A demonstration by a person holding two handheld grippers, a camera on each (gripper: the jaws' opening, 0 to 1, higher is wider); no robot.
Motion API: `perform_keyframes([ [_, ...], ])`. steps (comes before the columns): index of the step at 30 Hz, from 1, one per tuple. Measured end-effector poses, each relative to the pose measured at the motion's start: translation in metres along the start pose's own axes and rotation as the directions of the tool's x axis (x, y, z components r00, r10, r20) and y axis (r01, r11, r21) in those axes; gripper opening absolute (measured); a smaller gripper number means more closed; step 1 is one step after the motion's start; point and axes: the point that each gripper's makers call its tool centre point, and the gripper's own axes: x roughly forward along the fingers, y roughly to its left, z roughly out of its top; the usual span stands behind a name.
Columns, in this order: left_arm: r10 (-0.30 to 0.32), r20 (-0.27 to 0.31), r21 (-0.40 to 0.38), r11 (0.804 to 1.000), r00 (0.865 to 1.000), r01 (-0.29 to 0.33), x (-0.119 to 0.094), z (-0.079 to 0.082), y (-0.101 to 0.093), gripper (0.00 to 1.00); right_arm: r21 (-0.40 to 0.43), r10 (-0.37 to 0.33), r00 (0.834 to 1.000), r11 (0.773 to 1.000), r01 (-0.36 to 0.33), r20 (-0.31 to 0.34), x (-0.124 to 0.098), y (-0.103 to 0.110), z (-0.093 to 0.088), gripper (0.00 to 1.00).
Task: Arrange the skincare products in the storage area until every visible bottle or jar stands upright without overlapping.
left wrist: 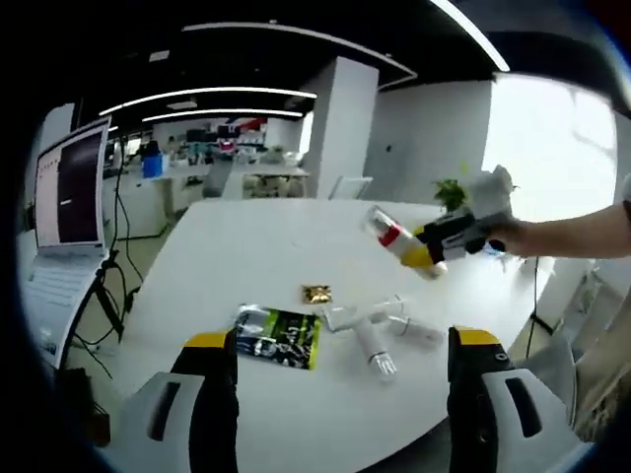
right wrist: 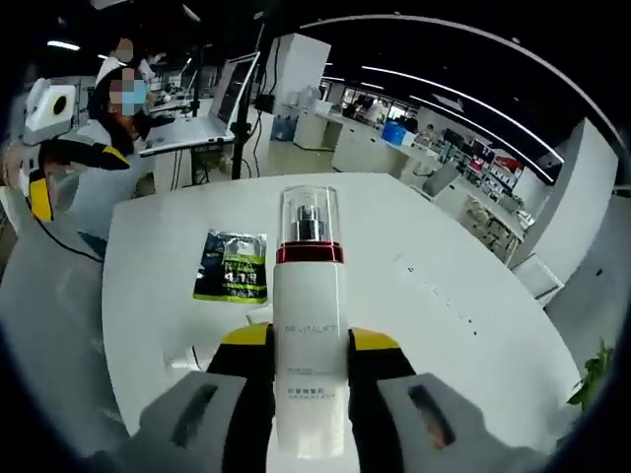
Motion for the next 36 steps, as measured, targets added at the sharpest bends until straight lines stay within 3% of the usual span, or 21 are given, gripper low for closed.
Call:
perform_keyframes([
  [5,-0.031,0.047,-0.082,0.996,0.998,0.035,0.003,0.014,-0.015,0.88,0.12,-0.074,0.991,0.991,0.061,0.108,-0.028,0.025,0.011,0.26],
  [11,-0.088,0.077,-0.155,0.983,0.993,0.099,0.006,0.023,-0.034,0.89,0.247,-0.12,0.972,0.967,0.067,0.204,-0.046,0.065,0.031,0.26],
  [15,-0.103,0.089,-0.199,0.973,0.991,0.119,0.004,0.027,-0.043,0.89,0.228,-0.106,0.966,0.972,0.051,0.237,-0.049,0.097,0.049,0.26],
  [21,-0.133,0.115,-0.233,0.96,0.984,0.157,0.0,0.034,-0.056,0.86,0.272,-0.083,0.952,0.962,0.0,0.294,-0.051,0.128,0.066,0.26],
  [25,-0.139,0.115,-0.268,0.949,0.984,0.166,0.002,0.034,-0.056,0.84,0.246,-0.043,0.952,0.969,-0.035,0.304,-0.049,0.144,0.073,0.26],
  [28,-0.154,0.115,-0.307,0.934,0.981,0.183,0.005,0.034,-0.058,0.77,0.249,-0.029,0.946,0.967,-0.055,0.323,-0.05,0.149,0.079,0.26],
  [30,-0.177,0.114,-0.318,0.926,0.977,0.205,0.005,0.034,-0.062,0.65,0.243,-0.021,0.945,0.968,-0.063,0.328,-0.051,0.152,0.082,0.26],
  [36,-0.163,0.105,-0.311,0.932,0.981,0.188,0.01,0.034,-0.062,0.49,0.24,-0.02,0.94,0.969,-0.067,0.341,-0.052,0.16,0.089,0.26],
])
